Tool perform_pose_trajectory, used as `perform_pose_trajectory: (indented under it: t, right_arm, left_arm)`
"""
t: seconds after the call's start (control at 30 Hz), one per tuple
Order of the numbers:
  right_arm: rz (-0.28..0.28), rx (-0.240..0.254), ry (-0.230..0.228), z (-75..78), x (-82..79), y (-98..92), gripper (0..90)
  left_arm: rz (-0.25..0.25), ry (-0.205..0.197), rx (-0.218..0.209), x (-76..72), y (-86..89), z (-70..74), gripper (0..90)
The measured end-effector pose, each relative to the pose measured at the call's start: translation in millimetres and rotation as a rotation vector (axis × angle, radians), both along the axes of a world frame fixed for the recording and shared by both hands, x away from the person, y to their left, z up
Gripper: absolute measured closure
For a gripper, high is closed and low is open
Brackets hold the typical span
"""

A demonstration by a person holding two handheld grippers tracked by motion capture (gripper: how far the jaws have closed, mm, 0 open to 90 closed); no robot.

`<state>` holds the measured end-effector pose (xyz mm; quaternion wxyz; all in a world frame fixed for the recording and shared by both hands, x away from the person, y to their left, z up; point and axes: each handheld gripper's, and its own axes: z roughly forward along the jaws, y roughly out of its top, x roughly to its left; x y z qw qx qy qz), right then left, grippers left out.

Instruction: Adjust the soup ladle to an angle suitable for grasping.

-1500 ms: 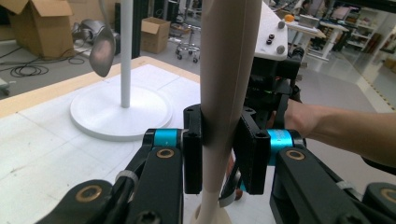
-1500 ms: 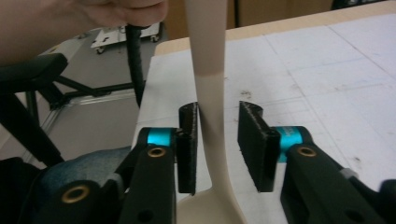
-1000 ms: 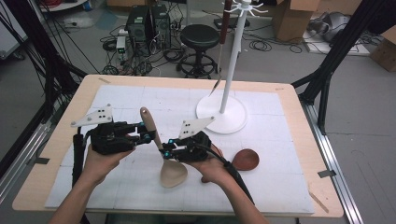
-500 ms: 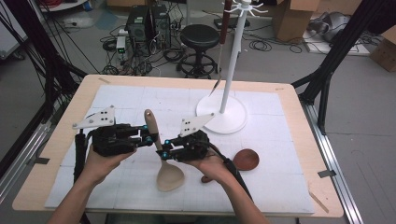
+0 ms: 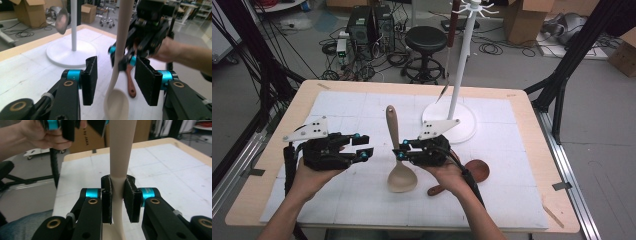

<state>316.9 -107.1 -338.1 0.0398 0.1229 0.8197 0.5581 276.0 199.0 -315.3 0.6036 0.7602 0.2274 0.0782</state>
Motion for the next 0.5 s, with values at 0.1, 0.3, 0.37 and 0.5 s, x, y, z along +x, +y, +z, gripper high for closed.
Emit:
perform_pose_trajectory:
  t: [0.1, 0.3, 0.37, 0.5]
  right_arm:
    - [-0.025, 0.006, -0.001, 2.2, 1.1, -7.3, 78.6]
    - [-0.075, 0.015, -0.003, 5.5, 4.6, -21.8, 78.6]
    - [-0.087, 0.016, 0.000, 6.8, 5.8, -26.4, 78.6]
    - [-0.110, 0.019, -0.008, 8.9, 8.5, -35.5, 78.6]
  left_arm:
    - [0.007, -0.002, 0.011, -2.0, 1.9, -3.8, 50.7]
    - [0.020, 0.000, 0.036, -5.5, 5.8, -10.6, 45.3]
    - [0.026, 0.000, 0.039, -6.5, 7.1, -12.5, 44.1]
    - [0.038, -0.002, 0.056, -8.7, 10.0, -16.1, 40.8]
